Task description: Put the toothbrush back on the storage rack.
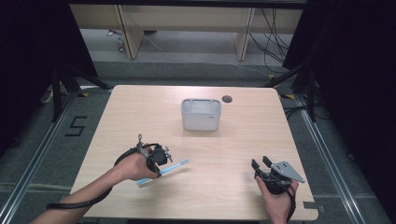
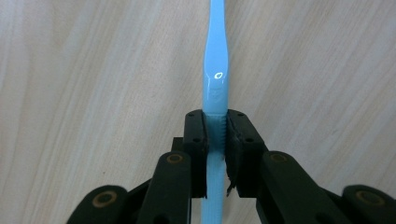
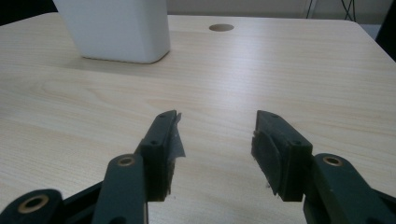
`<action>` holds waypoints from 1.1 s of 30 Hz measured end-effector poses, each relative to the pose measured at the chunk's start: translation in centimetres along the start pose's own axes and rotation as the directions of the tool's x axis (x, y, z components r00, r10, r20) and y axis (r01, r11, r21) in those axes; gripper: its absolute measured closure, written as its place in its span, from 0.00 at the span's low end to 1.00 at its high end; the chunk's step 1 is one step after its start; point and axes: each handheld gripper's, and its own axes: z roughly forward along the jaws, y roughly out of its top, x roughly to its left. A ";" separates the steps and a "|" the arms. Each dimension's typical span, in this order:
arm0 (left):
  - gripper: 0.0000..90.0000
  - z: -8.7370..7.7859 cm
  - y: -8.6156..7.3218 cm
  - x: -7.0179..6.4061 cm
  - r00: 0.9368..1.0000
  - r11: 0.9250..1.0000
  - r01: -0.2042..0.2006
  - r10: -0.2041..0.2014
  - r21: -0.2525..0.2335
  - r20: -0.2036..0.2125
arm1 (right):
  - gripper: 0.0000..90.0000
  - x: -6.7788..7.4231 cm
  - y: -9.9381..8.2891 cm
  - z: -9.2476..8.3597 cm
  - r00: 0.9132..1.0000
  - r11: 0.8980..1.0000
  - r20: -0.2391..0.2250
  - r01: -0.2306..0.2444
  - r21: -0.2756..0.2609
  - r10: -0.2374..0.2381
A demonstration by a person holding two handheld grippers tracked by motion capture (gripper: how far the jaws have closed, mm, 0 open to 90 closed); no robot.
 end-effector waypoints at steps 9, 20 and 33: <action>0.87 -0.7 -0.2 0.2 1.000 0.999 0.018 -0.019 -0.048 -0.012 | 0.56 0.0 0.0 0.0 1.000 1.000 0.000 0.000 0.000 0.000; 0.87 -1.9 -0.5 0.5 0.998 0.986 0.049 -0.056 -0.159 -0.039 | 0.56 -0.1 0.0 0.1 1.000 1.000 -0.002 0.014 -0.005 -0.014; 0.87 -2.3 -0.6 0.6 0.995 0.964 0.056 -0.074 -0.259 -0.064 | 0.56 0.1 0.0 0.1 1.000 1.000 -0.004 -0.002 -0.003 0.002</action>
